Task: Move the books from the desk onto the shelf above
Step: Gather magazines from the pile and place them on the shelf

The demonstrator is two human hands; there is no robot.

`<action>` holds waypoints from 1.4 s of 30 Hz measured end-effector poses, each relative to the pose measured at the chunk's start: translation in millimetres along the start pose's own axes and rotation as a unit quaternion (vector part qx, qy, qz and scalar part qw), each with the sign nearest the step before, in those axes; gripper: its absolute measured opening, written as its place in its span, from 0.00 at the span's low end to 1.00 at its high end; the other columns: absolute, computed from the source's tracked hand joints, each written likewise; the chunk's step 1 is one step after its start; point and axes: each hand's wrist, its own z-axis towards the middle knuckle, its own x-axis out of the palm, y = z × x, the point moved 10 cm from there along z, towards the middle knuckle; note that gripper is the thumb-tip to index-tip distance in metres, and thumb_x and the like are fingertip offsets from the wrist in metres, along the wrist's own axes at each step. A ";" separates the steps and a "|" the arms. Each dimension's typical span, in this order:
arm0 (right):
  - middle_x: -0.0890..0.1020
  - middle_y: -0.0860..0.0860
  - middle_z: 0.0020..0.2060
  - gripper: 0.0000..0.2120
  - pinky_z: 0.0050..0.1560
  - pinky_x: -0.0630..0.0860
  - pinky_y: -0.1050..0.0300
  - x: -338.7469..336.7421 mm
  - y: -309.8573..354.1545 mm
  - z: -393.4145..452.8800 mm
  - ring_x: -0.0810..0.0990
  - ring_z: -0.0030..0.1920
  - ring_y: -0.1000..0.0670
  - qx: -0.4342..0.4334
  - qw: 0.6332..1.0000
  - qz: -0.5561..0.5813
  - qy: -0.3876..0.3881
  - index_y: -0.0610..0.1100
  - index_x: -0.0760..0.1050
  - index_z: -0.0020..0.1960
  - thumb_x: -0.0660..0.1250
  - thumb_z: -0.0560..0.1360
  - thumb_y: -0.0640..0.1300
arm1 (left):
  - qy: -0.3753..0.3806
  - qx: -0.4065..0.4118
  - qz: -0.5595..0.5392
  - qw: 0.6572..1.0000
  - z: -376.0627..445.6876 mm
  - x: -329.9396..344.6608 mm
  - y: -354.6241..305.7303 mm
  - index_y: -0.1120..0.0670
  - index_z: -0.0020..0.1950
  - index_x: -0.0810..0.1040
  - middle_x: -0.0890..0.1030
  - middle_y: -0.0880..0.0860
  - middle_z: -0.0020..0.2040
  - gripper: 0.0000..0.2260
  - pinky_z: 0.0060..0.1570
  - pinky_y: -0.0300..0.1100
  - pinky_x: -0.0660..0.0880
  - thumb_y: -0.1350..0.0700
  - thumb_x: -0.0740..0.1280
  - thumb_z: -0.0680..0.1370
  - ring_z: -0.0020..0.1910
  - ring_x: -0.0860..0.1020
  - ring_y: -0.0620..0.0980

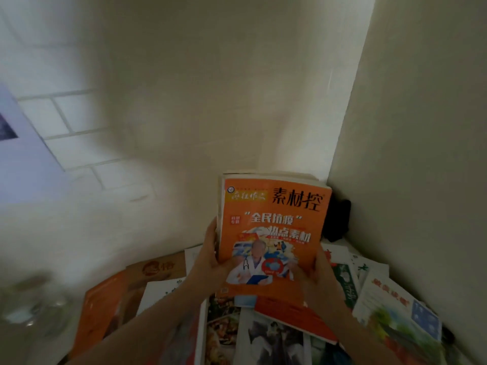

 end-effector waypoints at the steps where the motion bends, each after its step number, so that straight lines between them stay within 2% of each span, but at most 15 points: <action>1: 0.78 0.61 0.53 0.24 0.40 0.81 0.60 12.6 17.7 -1.1 0.82 0.49 0.61 -0.019 1.000 0.003 0.016 0.62 0.62 0.64 0.64 0.78 0.38 | -0.018 0.001 0.009 1.000 -8.5 -17.4 -12.8 0.48 0.74 0.55 0.75 0.52 0.64 0.35 0.48 0.45 0.81 0.69 0.67 0.75 0.61 0.79 0.50; 4: 0.78 0.62 0.55 0.25 0.43 0.81 0.60 63.8 66.6 -12.0 0.81 0.52 0.61 -0.075 0.995 0.003 0.073 0.63 0.63 0.63 0.65 0.77 0.38 | -0.085 0.014 0.040 0.995 -48.4 -70.4 -55.3 0.46 0.75 0.57 0.77 0.49 0.62 0.36 0.46 0.45 0.81 0.66 0.70 0.74 0.60 0.79 0.49; 8: 0.80 0.59 0.54 0.21 0.40 0.80 0.64 152.6 117.2 -46.2 0.82 0.50 0.62 -0.131 0.978 0.006 0.164 0.58 0.67 0.62 0.67 0.76 0.39 | -0.197 0.052 0.084 0.975 -135.2 -143.0 -109.2 0.45 0.72 0.62 0.81 0.44 0.58 0.33 0.44 0.42 0.81 0.64 0.71 0.73 0.57 0.81 0.47; 11: 0.83 0.58 0.49 0.17 0.45 0.83 0.55 218.3 148.6 -80.5 0.83 0.48 0.58 -0.163 0.960 -0.001 0.229 0.56 0.72 0.58 0.71 0.74 0.41 | -0.287 0.071 0.093 0.951 -215.3 -193.7 -142.1 0.50 0.70 0.64 0.82 0.46 0.56 0.31 0.41 0.42 0.81 0.72 0.68 0.73 0.54 0.82 0.49; 13: 0.83 0.63 0.48 0.19 0.46 0.83 0.53 259.8 171.1 -111.8 0.84 0.48 0.57 -0.173 0.941 0.008 0.292 0.54 0.74 0.60 0.73 0.71 0.44 | -0.339 0.065 0.093 0.934 -271.1 -217.1 -161.7 0.51 0.68 0.66 0.83 0.46 0.54 0.29 0.39 0.41 0.81 0.74 0.67 0.73 0.52 0.83 0.49; 16: 0.84 0.60 0.50 0.22 0.44 0.83 0.53 315.8 199.2 -164.8 0.84 0.49 0.56 -0.171 0.904 0.034 0.391 0.53 0.74 0.60 0.74 0.67 0.48 | -0.416 0.059 0.128 0.898 -354.5 -242.8 -188.7 0.46 0.66 0.66 0.83 0.43 0.54 0.29 0.40 0.41 0.81 0.70 0.69 0.73 0.53 0.83 0.47; 19: 0.84 0.58 0.51 0.28 0.45 0.83 0.52 363.8 224.5 -212.1 0.84 0.52 0.54 -0.201 0.869 0.045 0.449 0.53 0.75 0.62 0.75 0.63 0.53 | -0.492 0.038 0.175 0.852 -433.0 -263.3 -209.8 0.40 0.70 0.63 0.82 0.44 0.57 0.35 0.47 0.47 0.81 0.56 0.77 0.69 0.55 0.82 0.48; 20: 0.84 0.59 0.51 0.27 0.45 0.83 0.54 379.5 234.9 -226.5 0.83 0.52 0.55 -0.212 0.859 0.053 0.464 0.55 0.74 0.62 0.75 0.63 0.53 | -0.515 0.036 0.184 0.836 -455.8 -269.9 -219.4 0.39 0.70 0.63 0.82 0.44 0.57 0.37 0.48 0.48 0.81 0.54 0.78 0.68 0.55 0.81 0.48; 23: 0.83 0.64 0.50 0.24 0.42 0.81 0.62 420.9 276.1 -269.1 0.82 0.52 0.60 -0.248 0.823 0.073 0.505 0.57 0.73 0.62 0.75 0.69 0.45 | -0.567 0.035 0.183 0.802 -511.1 -288.4 -255.4 0.36 0.66 0.65 0.82 0.41 0.54 0.34 0.44 0.44 0.82 0.62 0.75 0.70 0.53 0.82 0.43; 28: 0.82 0.65 0.51 0.23 0.45 0.83 0.56 467.2 380.7 -318.8 0.82 0.54 0.57 -0.302 0.777 0.133 0.535 0.60 0.71 0.62 0.71 0.68 0.54 | -0.619 0.072 0.218 0.751 -563.9 -315.7 -353.3 0.37 0.63 0.70 0.83 0.47 0.53 0.31 0.41 0.48 0.82 0.62 0.74 0.68 0.51 0.83 0.48; 31: 0.82 0.67 0.48 0.20 0.39 0.80 0.64 485.1 458.9 -337.7 0.82 0.50 0.64 -0.340 0.748 0.183 0.539 0.61 0.70 0.61 0.70 0.73 0.49 | -0.638 0.112 0.223 0.729 -578.0 -341.0 -419.5 0.38 0.59 0.73 0.84 0.48 0.50 0.26 0.37 0.52 0.82 0.60 0.74 0.68 0.48 0.84 0.50; 34: 0.82 0.62 0.51 0.20 0.38 0.79 0.68 501.4 531.9 -340.5 0.81 0.49 0.65 -0.387 0.737 0.200 0.516 0.56 0.70 0.64 0.69 0.75 0.44 | -0.637 0.149 0.263 0.709 -575.9 -364.2 -484.6 0.40 0.61 0.75 0.83 0.50 0.54 0.25 0.42 0.59 0.81 0.52 0.77 0.66 0.51 0.84 0.54; 37: 0.81 0.61 0.51 0.21 0.38 0.78 0.68 523.2 590.5 -328.7 0.81 0.48 0.63 -0.426 0.737 0.180 0.493 0.54 0.71 0.63 0.71 0.74 0.42 | -0.626 0.182 0.256 0.713 -563.2 -398.0 -525.8 0.44 0.62 0.75 0.82 0.53 0.57 0.23 0.45 0.61 0.80 0.56 0.74 0.69 0.51 0.83 0.56; 39: 0.81 0.62 0.50 0.21 0.44 0.80 0.63 538.3 621.3 -312.6 0.82 0.49 0.59 -0.446 0.738 0.152 0.484 0.55 0.71 0.62 0.73 0.73 0.42 | -0.615 0.194 0.250 0.723 -545.3 -420.7 -542.7 0.46 0.62 0.75 0.81 0.55 0.58 0.22 0.45 0.60 0.81 0.58 0.74 0.70 0.51 0.84 0.56; 42: 0.82 0.56 0.53 0.20 0.53 0.81 0.49 560.8 650.6 -279.7 0.81 0.54 0.52 -0.450 0.744 0.121 0.479 0.54 0.74 0.60 0.74 0.71 0.41 | -0.614 0.210 0.238 0.723 -516.3 -452.7 -556.8 0.46 0.62 0.75 0.81 0.54 0.56 0.22 0.44 0.57 0.82 0.60 0.74 0.70 0.49 0.84 0.54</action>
